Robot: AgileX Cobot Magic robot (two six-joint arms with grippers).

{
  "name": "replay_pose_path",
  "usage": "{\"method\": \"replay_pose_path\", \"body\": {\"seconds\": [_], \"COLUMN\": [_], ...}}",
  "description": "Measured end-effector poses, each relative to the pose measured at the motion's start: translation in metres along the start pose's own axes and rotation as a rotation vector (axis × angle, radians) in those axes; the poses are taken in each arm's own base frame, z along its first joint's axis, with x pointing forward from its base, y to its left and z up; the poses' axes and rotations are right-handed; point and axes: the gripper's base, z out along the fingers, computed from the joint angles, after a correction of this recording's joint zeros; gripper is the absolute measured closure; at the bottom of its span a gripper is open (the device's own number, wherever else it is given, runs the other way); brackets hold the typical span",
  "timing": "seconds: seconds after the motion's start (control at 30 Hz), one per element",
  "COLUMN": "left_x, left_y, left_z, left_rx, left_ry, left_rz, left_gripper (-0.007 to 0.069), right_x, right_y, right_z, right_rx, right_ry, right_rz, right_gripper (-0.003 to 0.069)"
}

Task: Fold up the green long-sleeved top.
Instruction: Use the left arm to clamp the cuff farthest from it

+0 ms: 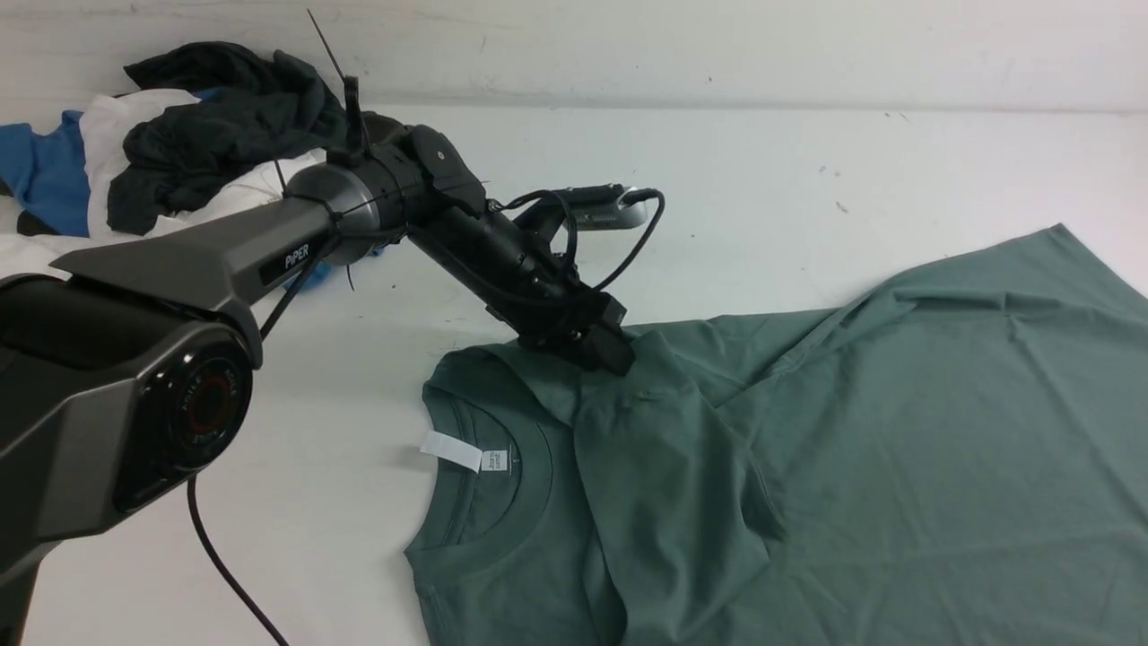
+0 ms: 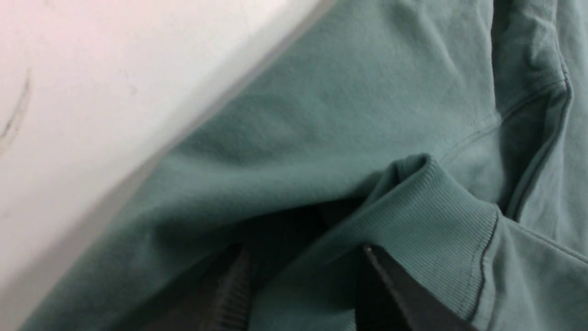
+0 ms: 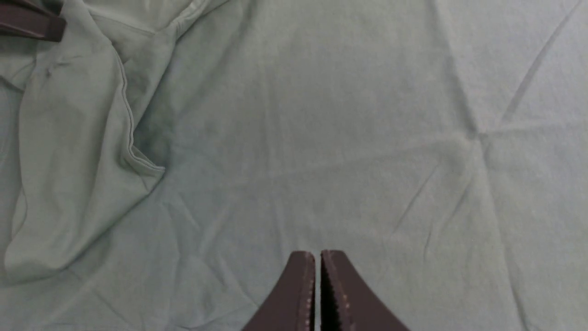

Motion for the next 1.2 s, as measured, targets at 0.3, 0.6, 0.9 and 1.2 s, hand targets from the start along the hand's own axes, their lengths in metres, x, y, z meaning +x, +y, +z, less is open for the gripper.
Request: {"method": "replay_pose_path", "body": {"seconds": [0.3, 0.6, 0.9, 1.2], "left_x": [-0.007, -0.004, -0.002, -0.001], "left_y": [0.005, -0.003, -0.009, -0.008], "left_z": [-0.006, 0.000, 0.003, 0.005], "left_rx": [-0.071, -0.053, 0.023, 0.030], "left_ry": [0.003, 0.057, 0.070, 0.080], "left_rz": [0.024, 0.043, 0.015, 0.062], "left_gripper": [0.0311, 0.0311, 0.0313, 0.0578], "right_x": [0.000, 0.000, 0.000, 0.000], "right_y": [0.000, 0.000, 0.000, 0.000], "right_z": [0.000, 0.000, 0.000, 0.000], "right_rx": [0.000, 0.000, 0.000, 0.000], "right_ry": [0.000, 0.000, 0.000, 0.000], "right_rz": [0.000, 0.000, 0.000, 0.000], "right_gripper": [0.0646, 0.0646, 0.0646, 0.0646]}}
